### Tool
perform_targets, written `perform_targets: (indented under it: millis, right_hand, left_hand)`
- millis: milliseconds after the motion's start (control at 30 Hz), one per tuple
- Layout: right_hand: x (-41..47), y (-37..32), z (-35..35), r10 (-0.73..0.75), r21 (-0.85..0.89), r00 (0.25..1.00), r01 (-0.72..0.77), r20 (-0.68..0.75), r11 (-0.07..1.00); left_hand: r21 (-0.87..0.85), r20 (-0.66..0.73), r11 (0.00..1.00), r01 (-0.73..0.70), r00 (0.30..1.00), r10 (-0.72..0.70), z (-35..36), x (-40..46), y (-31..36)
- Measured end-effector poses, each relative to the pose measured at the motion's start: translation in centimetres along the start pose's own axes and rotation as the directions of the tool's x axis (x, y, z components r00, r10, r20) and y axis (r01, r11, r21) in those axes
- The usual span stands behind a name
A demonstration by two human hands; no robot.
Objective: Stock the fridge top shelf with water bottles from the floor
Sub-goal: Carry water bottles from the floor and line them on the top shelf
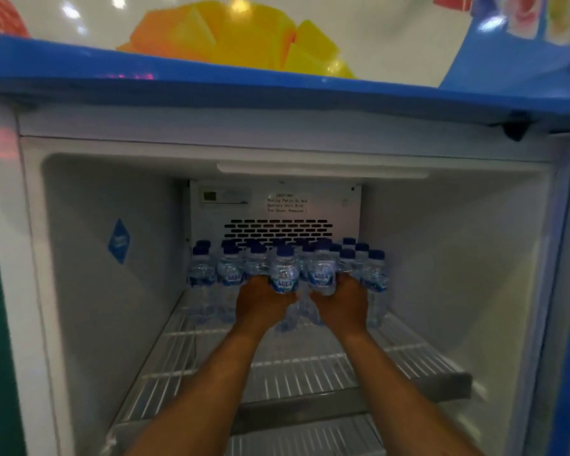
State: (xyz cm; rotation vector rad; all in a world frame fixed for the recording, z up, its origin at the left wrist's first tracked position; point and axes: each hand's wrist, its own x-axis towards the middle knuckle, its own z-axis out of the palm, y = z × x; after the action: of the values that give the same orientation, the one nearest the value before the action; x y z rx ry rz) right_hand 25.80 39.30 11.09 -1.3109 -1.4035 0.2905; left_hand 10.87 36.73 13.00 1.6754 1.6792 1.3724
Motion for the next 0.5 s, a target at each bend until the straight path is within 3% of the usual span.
perform_targets:
  millis: [500]
  right_hand:
    - [-0.8,1.7,2.2,-0.008,-0.064,1.000,0.008,-0.003,0.998]
  left_hand:
    - [-0.084,-0.012,0.996,0.015,1.000,-0.016,1.9,0.0,-1.4]
